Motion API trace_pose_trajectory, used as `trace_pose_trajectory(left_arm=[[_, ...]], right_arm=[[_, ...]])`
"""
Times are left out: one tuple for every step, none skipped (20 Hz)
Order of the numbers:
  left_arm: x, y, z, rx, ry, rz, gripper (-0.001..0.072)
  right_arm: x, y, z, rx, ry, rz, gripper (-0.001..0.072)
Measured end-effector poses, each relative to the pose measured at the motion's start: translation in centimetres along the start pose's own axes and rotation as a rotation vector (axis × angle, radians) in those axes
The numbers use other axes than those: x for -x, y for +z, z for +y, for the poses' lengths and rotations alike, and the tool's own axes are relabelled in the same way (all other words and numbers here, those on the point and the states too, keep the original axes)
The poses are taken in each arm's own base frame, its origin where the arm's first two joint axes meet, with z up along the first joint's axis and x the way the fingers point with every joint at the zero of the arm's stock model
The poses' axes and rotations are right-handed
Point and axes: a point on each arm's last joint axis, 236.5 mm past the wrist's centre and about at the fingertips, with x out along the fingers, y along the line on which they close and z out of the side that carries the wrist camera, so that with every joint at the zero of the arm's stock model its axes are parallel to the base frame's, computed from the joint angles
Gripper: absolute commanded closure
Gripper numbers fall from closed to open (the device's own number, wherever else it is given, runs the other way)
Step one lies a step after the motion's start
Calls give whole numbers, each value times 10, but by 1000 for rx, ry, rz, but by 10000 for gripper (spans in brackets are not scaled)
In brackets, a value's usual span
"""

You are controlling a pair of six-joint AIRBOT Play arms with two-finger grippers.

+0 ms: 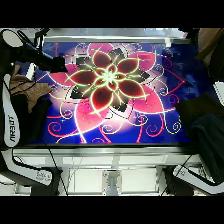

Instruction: Fold the clothes and pants, and hang the long-sleeved shirts on hangers.

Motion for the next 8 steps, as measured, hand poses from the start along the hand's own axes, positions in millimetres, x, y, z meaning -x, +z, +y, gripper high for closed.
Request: trace_pose_trajectory(left_arm=[[0, 0, 0, 0, 0, 1, 694], [0, 0, 0, 0, 0, 2, 694], [0, 0, 0, 0, 0, 2, 694], [0, -1, 0, 0, 0, 3, 694], [0, -1, 0, 0, 0, 3, 694], [0, -1, 0, 0, 0, 3, 694], [0, -1, 0, 0, 0, 3, 694], [0, -1, 0, 1, 0, 3, 694]], right_arm=[[-6, -5, 13, 43, 15, 31, 659], [-11, -10, 25, 83, 33, 56, 659], [-14, -13, 34, 113, 43, 74, 659], [-17, -17, 42, 138, 53, 92, 658], [-19, -18, 47, 154, 59, 101, 659], [-21, -21, 51, 169, 65, 111, 659], [-22, -22, 55, 179, 71, 117, 659], [-23, -23, 56, 185, 72, 121, 659]])
